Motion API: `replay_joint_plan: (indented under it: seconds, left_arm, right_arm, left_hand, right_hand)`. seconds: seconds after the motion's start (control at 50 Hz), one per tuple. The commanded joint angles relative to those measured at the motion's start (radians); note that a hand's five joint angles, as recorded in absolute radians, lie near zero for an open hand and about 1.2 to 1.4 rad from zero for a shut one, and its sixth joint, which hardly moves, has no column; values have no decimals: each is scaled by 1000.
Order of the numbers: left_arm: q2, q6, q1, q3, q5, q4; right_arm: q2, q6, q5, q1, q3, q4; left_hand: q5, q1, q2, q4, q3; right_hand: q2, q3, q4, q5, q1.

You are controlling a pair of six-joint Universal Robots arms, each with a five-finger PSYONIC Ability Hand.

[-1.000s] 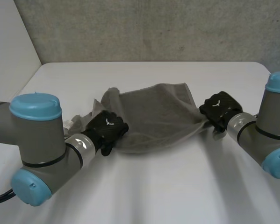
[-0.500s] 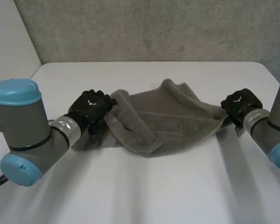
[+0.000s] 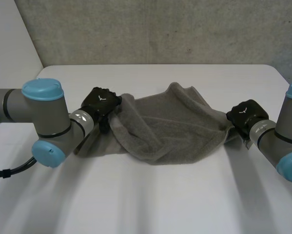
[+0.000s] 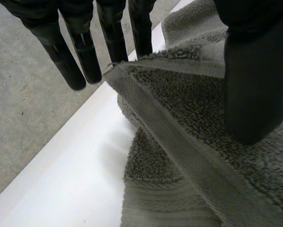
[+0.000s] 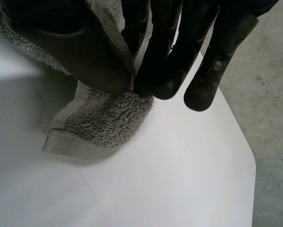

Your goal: Fold the towel.

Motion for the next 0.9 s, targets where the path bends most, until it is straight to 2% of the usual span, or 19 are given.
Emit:
replay_joint_plan:
  seconds: [0.02, 0.12, 0.16, 0.18, 0.24, 0.28, 0.34, 0.4, 0.56, 0.64, 0.8, 0.9]
  left_arm:
    - [-36, 52, -1, 26, 4, 0]
    - [-43, 70, -1, 31, 4, 2]
    - [-42, 70, -2, 29, 1, 2]
    - [-42, 70, -2, 29, 1, 2]
    - [-16, 65, -2, 26, -4, -1]
    - [10, 61, -2, 22, -7, -1]
    - [143, 39, 7, -7, -8, -6]
    - [188, 24, 18, -20, -8, -6]
    - [482, -97, 70, -54, -5, -35]
    - [570, -123, 117, -75, -4, -50]
    - [601, -119, 197, -72, -2, -86]
    - [573, -119, 220, -49, -2, -126]
  right_arm:
    - [10, 0, 0, 0, 0, 0]
    - [16, 1, 0, 0, -3, 0]
    - [16, 1, 0, -1, -5, 0]
    - [16, 1, 0, -1, -5, 0]
    - [-4, 6, 0, -6, -22, 12]
    - [-31, 6, 3, -4, -29, 20]
    - [-191, 51, -5, -12, -78, 80]
    - [-225, 81, -16, -12, -109, 109]
    - [-314, 142, -126, -13, -316, 420]
    - [-352, 145, -140, -13, -353, 443]
    - [-371, 138, -131, -12, -421, 445]
    - [-306, 136, -129, -24, -499, 451]
  left_hand:
    - [-101, 75, 79, 77, 79]
    - [108, 283, 287, 286, 288]
    - [359, 534, 538, 537, 539]
    - [360, 536, 540, 538, 541]
    - [691, 866, 870, 868, 871]
    - [692, 867, 871, 870, 872]
    - [692, 867, 871, 870, 872]
    - [692, 867, 871, 870, 872]
    - [692, 867, 871, 870, 872]
    - [692, 867, 871, 870, 872]
    - [692, 867, 871, 870, 872]
    - [692, 867, 871, 870, 872]
  right_hand:
    - [72, 63, 58, 47, 60]
    - [72, 63, 58, 47, 60]
    - [72, 63, 58, 47, 60]
    - [72, 63, 58, 47, 60]
    - [72, 63, 58, 47, 60]
    - [72, 63, 58, 47, 60]
    - [72, 63, 58, 47, 60]
    - [72, 63, 58, 47, 60]
    - [72, 63, 58, 47, 60]
    - [72, 63, 58, 47, 60]
    - [72, 63, 58, 47, 60]
    - [72, 63, 58, 47, 60]
